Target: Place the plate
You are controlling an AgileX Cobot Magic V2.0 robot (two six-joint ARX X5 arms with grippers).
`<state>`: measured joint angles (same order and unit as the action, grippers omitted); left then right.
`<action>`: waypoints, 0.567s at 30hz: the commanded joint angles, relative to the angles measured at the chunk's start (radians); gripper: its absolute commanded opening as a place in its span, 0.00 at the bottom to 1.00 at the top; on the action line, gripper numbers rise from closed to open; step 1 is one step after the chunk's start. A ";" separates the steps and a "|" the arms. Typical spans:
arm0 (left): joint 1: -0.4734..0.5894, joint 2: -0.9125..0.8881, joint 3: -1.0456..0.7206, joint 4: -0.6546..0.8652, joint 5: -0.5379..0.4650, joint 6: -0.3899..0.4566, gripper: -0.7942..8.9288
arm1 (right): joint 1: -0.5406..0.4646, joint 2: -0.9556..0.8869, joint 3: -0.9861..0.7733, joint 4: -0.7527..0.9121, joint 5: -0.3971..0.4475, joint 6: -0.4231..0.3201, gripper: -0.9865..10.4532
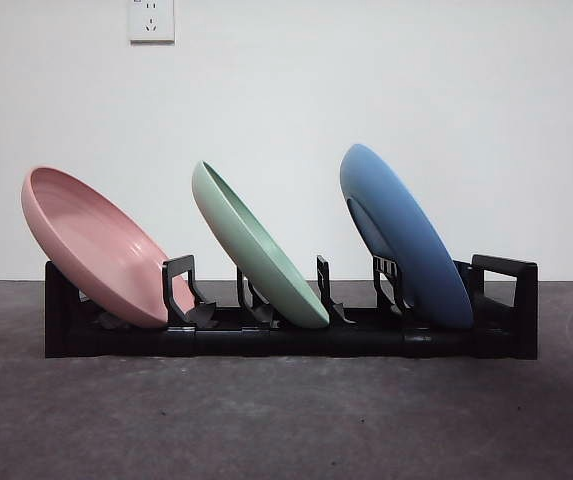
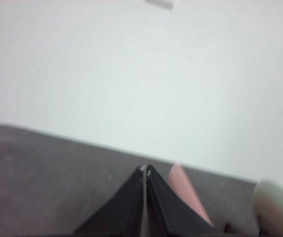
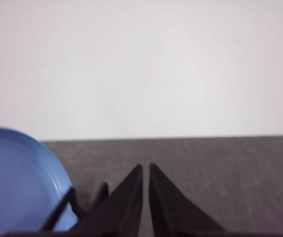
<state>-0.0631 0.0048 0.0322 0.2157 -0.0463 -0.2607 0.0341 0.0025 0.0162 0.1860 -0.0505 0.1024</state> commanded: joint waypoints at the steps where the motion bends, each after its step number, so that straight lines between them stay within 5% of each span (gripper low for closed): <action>1: -0.001 0.000 -0.009 0.047 0.003 -0.015 0.09 | 0.001 0.001 -0.003 0.071 -0.004 0.029 0.11; 6: -0.001 0.000 0.040 0.053 0.002 -0.050 0.09 | 0.001 0.002 0.023 0.138 -0.002 0.111 0.10; 17: -0.001 0.156 0.414 -0.454 0.003 -0.042 0.09 | 0.001 0.201 0.417 -0.331 -0.040 0.144 0.10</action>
<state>-0.0631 0.1459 0.4099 -0.2176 -0.0467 -0.3161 0.0341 0.1795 0.3939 -0.1150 -0.0834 0.2382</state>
